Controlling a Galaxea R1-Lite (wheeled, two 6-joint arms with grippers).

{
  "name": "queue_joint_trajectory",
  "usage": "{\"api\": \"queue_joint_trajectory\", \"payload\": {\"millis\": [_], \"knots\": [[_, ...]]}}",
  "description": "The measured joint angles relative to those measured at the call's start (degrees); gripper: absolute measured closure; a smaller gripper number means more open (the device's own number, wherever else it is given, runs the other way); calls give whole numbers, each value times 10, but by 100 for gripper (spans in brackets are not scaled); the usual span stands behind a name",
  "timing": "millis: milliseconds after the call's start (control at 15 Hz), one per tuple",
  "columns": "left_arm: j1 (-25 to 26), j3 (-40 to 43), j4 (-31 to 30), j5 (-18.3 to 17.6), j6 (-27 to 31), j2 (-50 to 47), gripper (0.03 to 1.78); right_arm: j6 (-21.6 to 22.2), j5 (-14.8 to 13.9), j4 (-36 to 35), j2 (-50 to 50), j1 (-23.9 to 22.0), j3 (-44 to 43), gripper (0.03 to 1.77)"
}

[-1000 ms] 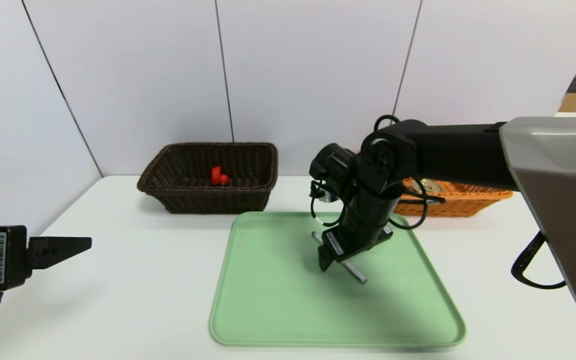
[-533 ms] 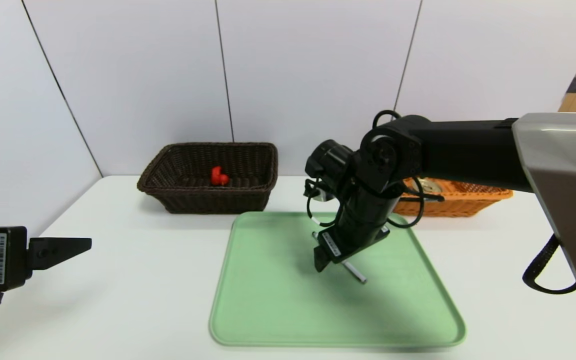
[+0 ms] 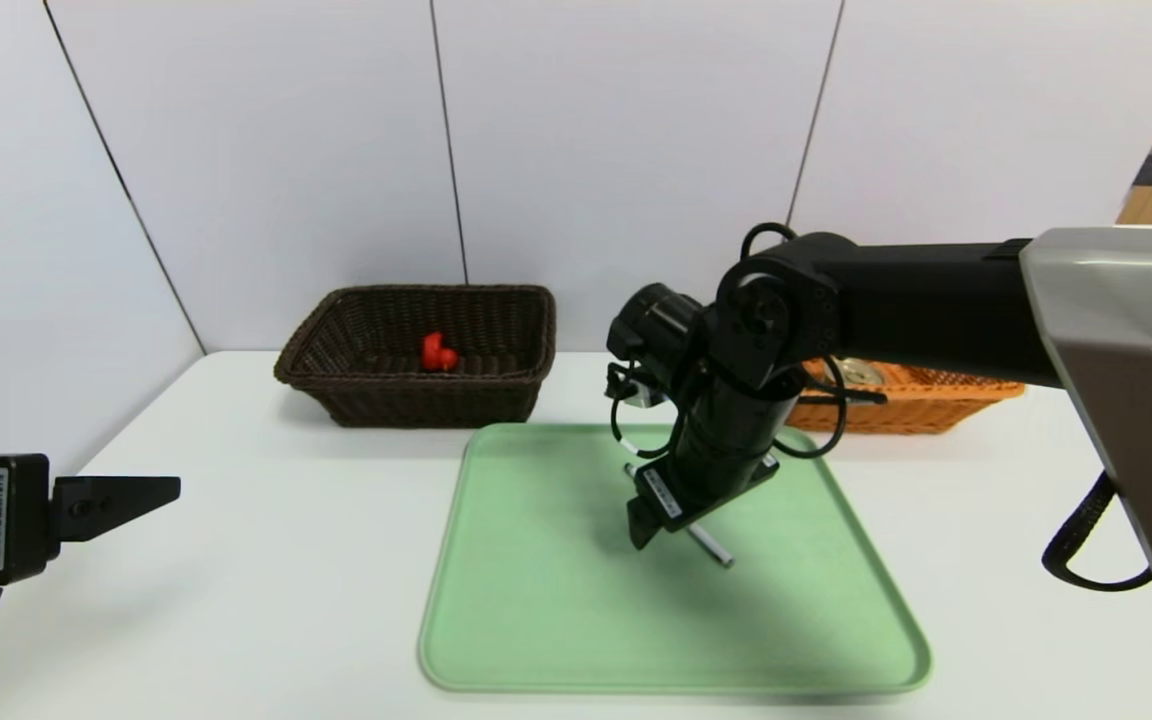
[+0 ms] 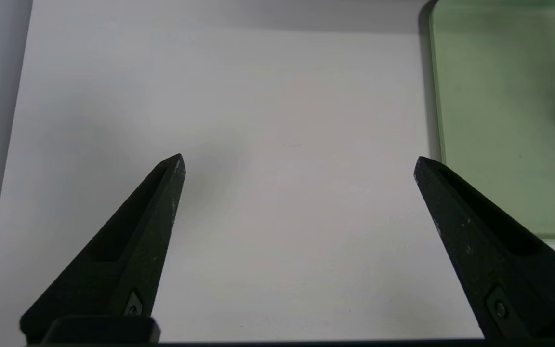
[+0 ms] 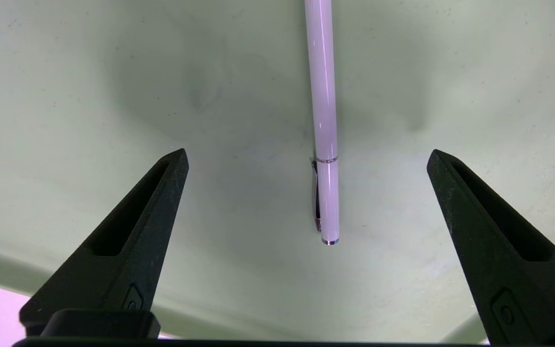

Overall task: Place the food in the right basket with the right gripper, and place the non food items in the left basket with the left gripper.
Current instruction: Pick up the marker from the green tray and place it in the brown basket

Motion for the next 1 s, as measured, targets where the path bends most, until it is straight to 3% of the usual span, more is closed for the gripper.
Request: {"api": "queue_joint_trajectory", "payload": {"millis": [1000], "knots": [[0, 3, 0, 0, 1, -7, 12, 1, 0, 0, 11, 0, 0, 9]]}}
